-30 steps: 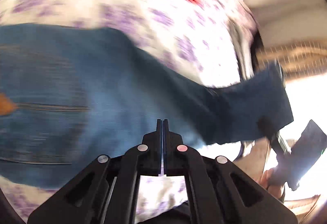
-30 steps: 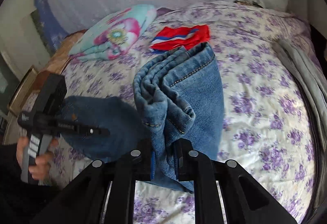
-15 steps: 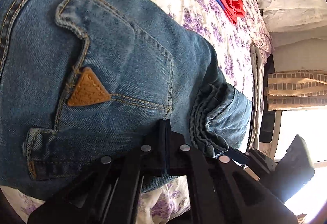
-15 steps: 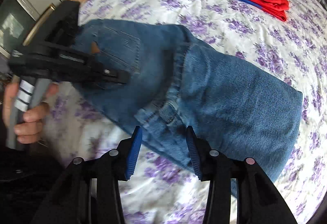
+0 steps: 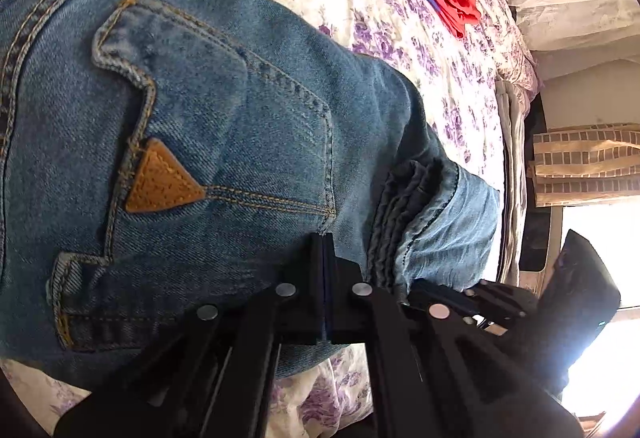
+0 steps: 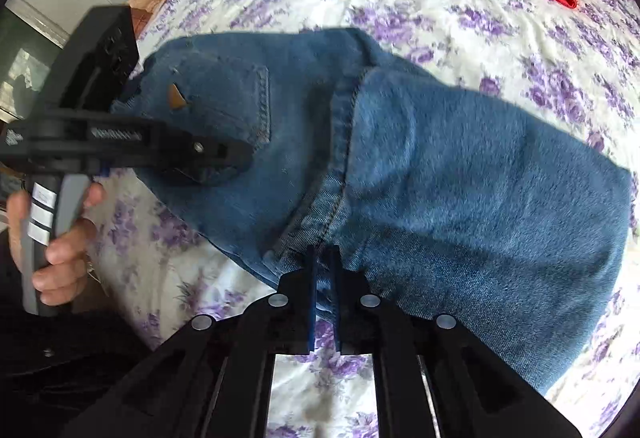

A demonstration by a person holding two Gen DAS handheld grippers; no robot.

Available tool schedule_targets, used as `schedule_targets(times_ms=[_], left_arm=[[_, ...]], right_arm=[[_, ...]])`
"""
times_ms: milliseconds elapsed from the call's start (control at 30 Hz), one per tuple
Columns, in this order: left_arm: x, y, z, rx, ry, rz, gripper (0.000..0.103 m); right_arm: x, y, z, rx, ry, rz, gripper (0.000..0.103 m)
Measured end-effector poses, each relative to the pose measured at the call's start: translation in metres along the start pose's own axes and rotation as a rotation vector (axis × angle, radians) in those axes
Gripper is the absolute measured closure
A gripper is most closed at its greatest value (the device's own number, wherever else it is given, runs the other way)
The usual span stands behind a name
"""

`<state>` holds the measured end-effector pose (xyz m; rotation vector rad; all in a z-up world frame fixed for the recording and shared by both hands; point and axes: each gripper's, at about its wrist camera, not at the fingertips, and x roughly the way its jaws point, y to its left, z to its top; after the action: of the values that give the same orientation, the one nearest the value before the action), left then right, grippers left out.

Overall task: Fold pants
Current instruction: 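Hold the jeans with the left tool while the right tool regrasps and smooths the fold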

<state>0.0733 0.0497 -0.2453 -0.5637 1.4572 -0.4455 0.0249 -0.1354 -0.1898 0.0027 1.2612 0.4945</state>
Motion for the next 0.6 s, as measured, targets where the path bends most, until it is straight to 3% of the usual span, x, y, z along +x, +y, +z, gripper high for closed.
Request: schedule_targets(times_ms=[100, 233, 333, 367, 400, 433, 467, 600], left_arm=[[-0.017, -0.008, -0.005, 0.022, -0.033, 0.036, 0.102], [-0.064, -0.008, -0.016, 0.014, -0.112, 0.003, 0.102], [-0.11, 0.007, -0.029, -0.031, -0.197, 0.018, 0.094], [-0.122, 0.014, -0.034, -0.055, -0.217, 0.03, 0.075], [-0.136, 0.026, -0.041, -0.095, -0.251, 0.048, 0.04], [-0.148, 0.039, -0.048, -0.137, -0.286, 0.066, 0.027], [-0.157, 0.051, -0.056, -0.18, -0.317, 0.079, 0.018], [-0.159, 0.104, -0.069, -0.355, -0.307, -0.003, 0.018]], right_arm=[[-0.013, 0.001, 0.023, -0.032, -0.071, -0.099, 0.095], [0.04, -0.024, 0.046, -0.015, 0.024, -0.163, 0.096], [0.04, -0.034, 0.05, 0.041, 0.001, -0.117, 0.098], [0.036, -0.033, 0.051, 0.048, 0.0, -0.114, 0.097], [0.029, -0.032, 0.051, 0.052, -0.013, -0.108, 0.097], [0.02, -0.03, 0.049, 0.052, -0.038, -0.098, 0.094], [0.01, -0.027, 0.047, 0.05, -0.061, -0.084, 0.094], [-0.017, -0.016, 0.029, 0.046, -0.098, -0.048, 0.091]])
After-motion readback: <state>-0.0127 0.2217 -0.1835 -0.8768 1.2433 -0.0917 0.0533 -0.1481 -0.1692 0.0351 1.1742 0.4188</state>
